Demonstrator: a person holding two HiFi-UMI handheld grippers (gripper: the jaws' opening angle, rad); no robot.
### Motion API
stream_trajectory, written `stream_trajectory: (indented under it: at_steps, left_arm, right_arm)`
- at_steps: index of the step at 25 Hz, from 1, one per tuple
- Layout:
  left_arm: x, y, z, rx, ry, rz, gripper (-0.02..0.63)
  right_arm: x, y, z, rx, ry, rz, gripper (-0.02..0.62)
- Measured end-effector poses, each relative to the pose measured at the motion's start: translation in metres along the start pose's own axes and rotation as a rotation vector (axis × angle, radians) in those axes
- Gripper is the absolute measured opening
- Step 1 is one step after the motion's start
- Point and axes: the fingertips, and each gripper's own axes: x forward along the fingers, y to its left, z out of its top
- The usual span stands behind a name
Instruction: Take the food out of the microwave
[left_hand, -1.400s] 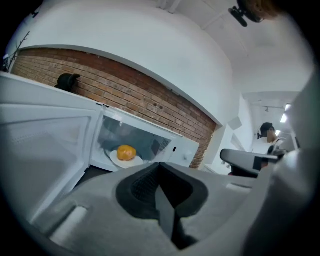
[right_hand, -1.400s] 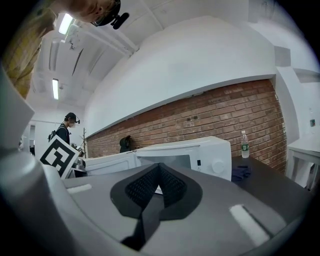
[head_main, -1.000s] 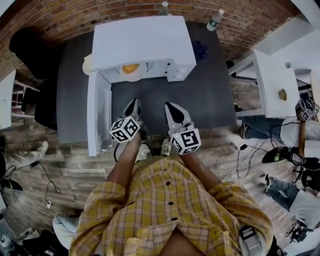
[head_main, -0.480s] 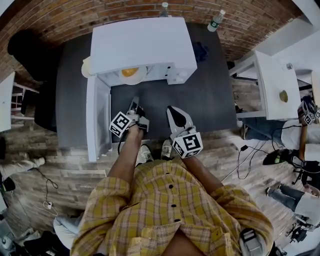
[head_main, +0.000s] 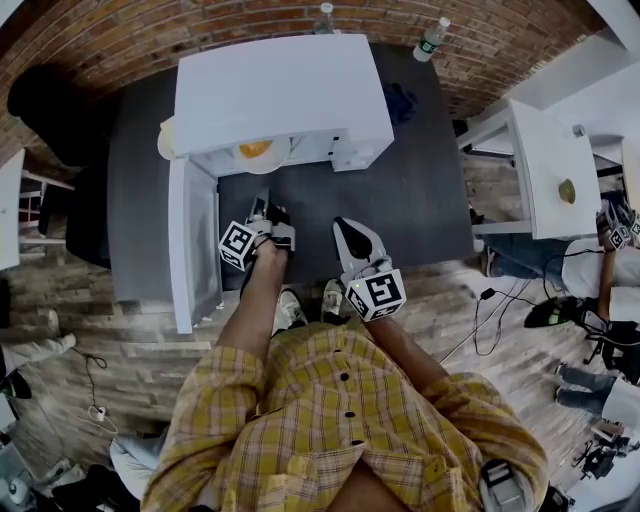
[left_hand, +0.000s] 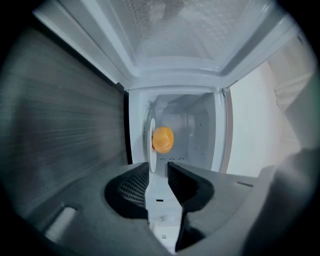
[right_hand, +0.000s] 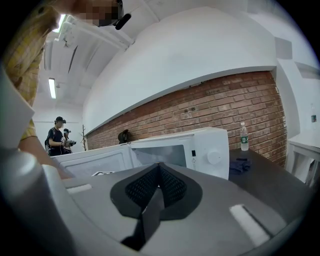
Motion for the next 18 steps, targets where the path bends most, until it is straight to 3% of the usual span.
stream_trajectory:
  at_steps: [7,18]
  left_arm:
    - [0.011,0.011,0.011,-0.036,-0.074,0.023,0.109]
    - [0.037,0.019,0.025,-0.048,-0.123,0.041,0.104]
  right_arm:
    - [0.001,-0.005,-0.004,0.007,0.013,-0.008,-0.003]
    - [0.005,-0.009,-0.010,0.013,0.024,-0.006,-0.003]
